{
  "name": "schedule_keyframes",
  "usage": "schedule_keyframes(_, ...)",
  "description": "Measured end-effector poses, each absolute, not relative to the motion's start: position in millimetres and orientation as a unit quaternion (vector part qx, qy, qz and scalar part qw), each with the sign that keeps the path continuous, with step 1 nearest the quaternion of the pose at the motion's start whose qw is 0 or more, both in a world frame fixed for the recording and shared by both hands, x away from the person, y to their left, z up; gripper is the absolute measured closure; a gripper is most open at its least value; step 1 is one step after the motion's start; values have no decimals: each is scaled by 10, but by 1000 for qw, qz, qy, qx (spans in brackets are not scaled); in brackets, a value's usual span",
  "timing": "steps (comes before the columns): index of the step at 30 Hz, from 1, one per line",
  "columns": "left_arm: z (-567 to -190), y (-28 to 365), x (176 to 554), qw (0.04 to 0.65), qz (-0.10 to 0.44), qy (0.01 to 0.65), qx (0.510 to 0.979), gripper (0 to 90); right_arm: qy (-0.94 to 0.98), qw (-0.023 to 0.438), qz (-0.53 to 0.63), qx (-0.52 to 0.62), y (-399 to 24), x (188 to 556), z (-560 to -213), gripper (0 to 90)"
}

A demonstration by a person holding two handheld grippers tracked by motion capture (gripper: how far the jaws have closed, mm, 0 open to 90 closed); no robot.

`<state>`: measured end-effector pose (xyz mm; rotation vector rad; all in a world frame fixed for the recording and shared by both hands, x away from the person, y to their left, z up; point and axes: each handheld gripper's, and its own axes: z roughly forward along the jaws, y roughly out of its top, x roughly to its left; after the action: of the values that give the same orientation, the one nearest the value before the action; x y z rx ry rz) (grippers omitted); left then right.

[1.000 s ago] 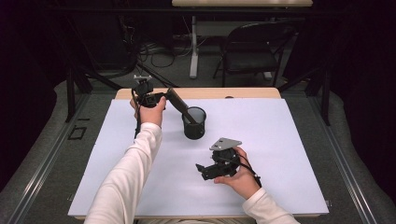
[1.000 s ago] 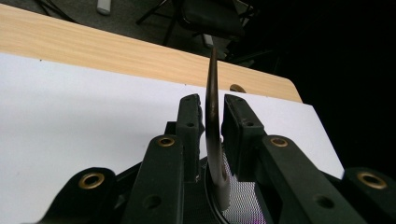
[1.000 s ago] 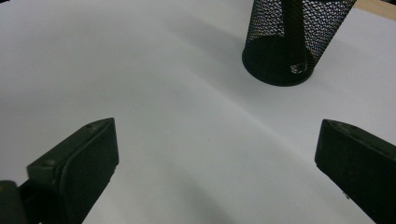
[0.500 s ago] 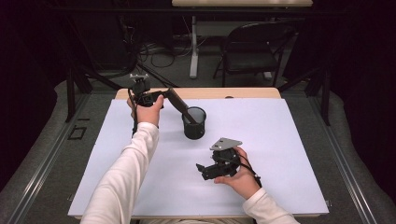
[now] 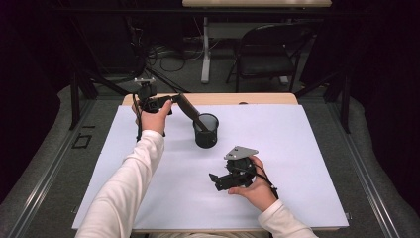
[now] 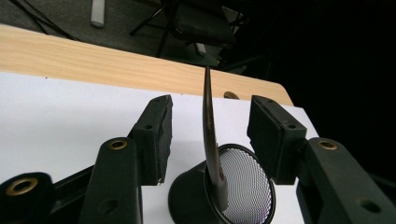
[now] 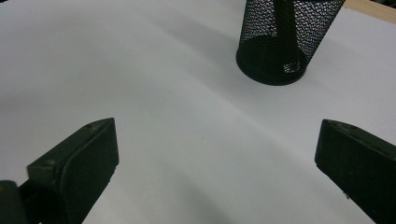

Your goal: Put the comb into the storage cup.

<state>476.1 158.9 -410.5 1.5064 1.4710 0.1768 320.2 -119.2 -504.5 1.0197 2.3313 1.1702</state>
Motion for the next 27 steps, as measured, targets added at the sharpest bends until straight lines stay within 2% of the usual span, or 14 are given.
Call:
schedule_keyframes(11,-4047,1569,4687,467,118,570,666,380,819,171,413,361,-1217,3213,-5041,0)
schedule_keyframes(18,-4012,1542,4643,433,155,538,707,363,818,171,413,362,-1214,3219,-5046,0)
schedule_keyframes(22,-4007,1544,4623,425,161,533,714,361,818,171,412,363,-1213,3220,-5048,0)
schedule_keyframes(27,-3998,1573,4616,419,166,528,720,315,817,171,414,363,-1222,3218,-5041,0)
